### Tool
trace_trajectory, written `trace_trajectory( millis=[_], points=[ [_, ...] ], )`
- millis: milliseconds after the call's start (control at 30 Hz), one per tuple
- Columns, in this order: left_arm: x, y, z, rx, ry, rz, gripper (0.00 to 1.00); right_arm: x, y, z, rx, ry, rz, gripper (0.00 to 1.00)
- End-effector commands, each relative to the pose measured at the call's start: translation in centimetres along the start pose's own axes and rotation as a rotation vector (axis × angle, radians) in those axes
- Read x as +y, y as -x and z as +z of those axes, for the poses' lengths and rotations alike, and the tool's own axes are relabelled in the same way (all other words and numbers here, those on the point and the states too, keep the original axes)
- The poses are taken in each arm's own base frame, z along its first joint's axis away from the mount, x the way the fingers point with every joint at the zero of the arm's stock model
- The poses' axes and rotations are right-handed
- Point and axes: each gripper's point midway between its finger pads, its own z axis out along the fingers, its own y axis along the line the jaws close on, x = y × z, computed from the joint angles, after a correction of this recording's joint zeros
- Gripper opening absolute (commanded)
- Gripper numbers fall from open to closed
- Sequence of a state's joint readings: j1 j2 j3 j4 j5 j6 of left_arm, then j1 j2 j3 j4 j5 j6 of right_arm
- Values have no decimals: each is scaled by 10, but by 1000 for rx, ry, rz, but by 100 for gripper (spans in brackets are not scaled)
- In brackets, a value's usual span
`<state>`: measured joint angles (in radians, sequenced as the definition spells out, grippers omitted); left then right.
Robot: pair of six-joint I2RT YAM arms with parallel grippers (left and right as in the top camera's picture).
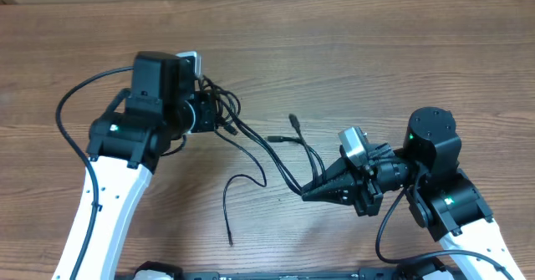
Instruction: Untangle cables
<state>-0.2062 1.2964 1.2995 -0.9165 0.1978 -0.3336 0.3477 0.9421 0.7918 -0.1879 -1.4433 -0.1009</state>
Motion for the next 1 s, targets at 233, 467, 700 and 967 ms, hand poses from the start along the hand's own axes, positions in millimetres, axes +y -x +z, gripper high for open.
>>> trace_trajectory(
  millis=[233,467,700,967],
  points=[
    [0,3,-2,12,-61,115,4,-59,-22,-12,11,-404,367,93],
    [-8,-10,-3,65,-118,162,4,-70,-34,-19,25,-490,443,100],
    [-37,-20,-10,85,-296,313,4,-69,-34,-18,25,-482,444,100],
    [-110,-62,-24,102,-593,714,4,-59,-32,-13,25,-415,446,100]
  ],
)
